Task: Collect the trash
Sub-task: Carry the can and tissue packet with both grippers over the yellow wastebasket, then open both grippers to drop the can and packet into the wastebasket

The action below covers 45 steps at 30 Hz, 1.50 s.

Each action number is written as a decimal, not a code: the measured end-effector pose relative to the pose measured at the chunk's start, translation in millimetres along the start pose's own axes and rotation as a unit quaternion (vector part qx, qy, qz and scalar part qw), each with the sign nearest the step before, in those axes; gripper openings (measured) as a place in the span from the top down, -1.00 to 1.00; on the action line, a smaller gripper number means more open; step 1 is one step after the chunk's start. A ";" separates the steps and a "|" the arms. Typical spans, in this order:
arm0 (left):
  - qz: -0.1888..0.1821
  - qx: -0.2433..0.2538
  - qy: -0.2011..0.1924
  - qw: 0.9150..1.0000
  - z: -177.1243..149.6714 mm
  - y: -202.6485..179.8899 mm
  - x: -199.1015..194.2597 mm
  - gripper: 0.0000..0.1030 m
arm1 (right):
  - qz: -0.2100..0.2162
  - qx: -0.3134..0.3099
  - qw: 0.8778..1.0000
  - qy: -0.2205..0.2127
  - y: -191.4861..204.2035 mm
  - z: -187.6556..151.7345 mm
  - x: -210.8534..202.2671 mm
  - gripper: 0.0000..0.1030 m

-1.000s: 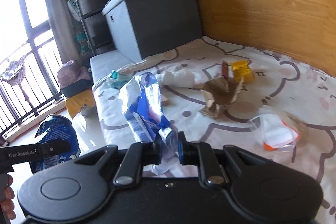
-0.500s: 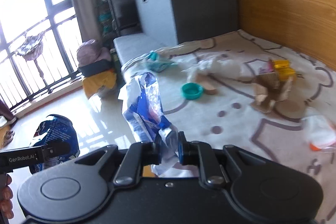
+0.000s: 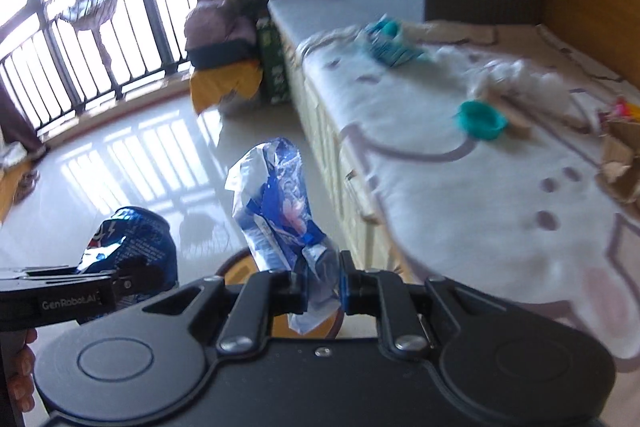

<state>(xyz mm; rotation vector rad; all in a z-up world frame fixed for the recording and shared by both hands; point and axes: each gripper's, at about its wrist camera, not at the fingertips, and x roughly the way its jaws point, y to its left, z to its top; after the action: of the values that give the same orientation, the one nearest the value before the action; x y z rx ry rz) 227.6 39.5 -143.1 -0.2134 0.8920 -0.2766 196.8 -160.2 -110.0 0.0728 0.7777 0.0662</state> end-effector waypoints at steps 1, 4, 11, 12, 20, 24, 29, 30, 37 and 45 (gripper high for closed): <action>0.002 -0.003 0.006 1.000 -0.6 4.6 6.2 0.41 | 0.001 -0.004 1.000 0.009 4.0 -1.0 8.7 0.71; 0.007 -0.011 0.026 1.000 -3.7 18.4 24.7 0.41 | 0.006 -0.013 0.999 0.033 14.2 -3.0 31.2 0.71; 0.018 -0.027 0.068 0.997 -5.3 45.0 69.8 0.41 | 0.016 -0.022 0.995 0.093 32.9 -7.4 87.6 0.71; 0.019 -0.029 0.073 0.997 -5.6 47.2 76.1 0.41 | 0.017 -0.020 0.994 0.103 34.5 -8.5 95.8 0.71; 0.029 -0.045 0.112 0.992 -9.2 69.2 121.7 0.41 | 0.021 -0.019 0.986 0.163 42.5 -19.5 154.6 0.71; 0.030 -0.052 0.127 0.990 -9.8 75.9 142.5 0.41 | 0.018 -0.019 0.981 0.190 42.4 -23.1 181.4 0.70; 0.041 -0.048 0.150 0.987 -15.7 79.0 170.4 0.41 | 0.008 -0.022 0.975 0.219 39.4 -29.8 212.6 0.70; 0.042 -0.049 0.154 0.986 -16.4 80.2 176.4 0.41 | 0.008 -0.023 0.974 0.226 39.7 -31.3 218.0 0.70; 0.057 -0.051 0.186 0.980 -28.1 90.8 210.4 0.40 | -0.001 -0.034 0.968 0.247 42.9 -37.9 243.7 0.68; 0.061 -0.048 0.180 0.981 -24.9 97.9 226.4 0.40 | 0.014 -0.042 0.972 0.233 44.7 -31.9 250.8 0.55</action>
<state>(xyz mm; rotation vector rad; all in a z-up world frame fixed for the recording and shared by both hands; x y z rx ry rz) 357.5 56.8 -353.6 -0.2003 1.2752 -0.1593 351.1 -92.7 -303.7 -0.0137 1.2420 0.1464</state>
